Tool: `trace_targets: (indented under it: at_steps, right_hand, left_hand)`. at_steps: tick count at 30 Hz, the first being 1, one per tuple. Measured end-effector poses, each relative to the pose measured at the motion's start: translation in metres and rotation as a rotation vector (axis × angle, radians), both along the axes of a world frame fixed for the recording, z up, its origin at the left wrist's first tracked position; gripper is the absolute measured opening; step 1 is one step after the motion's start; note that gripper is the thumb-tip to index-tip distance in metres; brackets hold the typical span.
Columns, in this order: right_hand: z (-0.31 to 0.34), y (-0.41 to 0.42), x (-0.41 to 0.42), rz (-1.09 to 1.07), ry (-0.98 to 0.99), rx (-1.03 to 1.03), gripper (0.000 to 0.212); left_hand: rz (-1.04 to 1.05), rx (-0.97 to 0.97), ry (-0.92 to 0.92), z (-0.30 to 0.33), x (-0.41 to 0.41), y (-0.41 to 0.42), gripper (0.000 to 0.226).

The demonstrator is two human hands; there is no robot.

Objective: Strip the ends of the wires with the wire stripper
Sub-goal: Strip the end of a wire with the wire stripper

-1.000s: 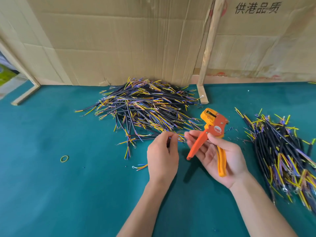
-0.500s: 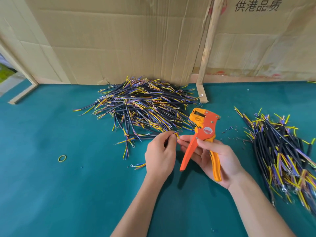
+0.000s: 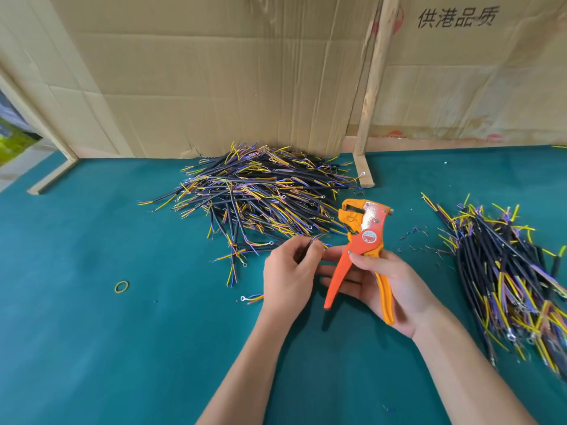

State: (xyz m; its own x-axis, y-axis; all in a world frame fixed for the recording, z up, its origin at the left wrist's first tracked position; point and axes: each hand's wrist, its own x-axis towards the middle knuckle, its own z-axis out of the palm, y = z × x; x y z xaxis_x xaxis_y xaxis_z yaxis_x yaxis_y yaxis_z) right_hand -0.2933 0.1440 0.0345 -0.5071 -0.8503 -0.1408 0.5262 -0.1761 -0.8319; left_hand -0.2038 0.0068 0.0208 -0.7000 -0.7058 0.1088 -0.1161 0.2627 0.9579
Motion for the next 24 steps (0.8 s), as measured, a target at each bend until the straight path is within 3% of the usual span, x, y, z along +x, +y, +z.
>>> trace_targets:
  at_steps: [5, 12, 15, 24]
  right_hand:
    - [0.002, 0.01, 0.0, -0.072, -0.081, 0.044, 0.035]
    - [0.009, 0.02, 0.001, 0.084, -0.095, 0.146, 0.034]
    - [0.011, 0.02, 0.002, 0.134, -0.113, 0.213, 0.038]
    - [0.004, 0.028, 0.0, 0.231, -0.119, 0.204, 0.038]
  left_hand:
    - [0.005, -0.061, 0.047, -0.008, 0.0, 0.0, 0.021]
    - [-0.007, -0.126, 0.107, -0.011, 0.0, 0.0, 0.007]
    - [0.017, -0.017, 0.188, -0.013, 0.003, -0.003, 0.02]
    - [-0.047, -0.05, 0.187, -0.018, 0.003, -0.007, 0.022]
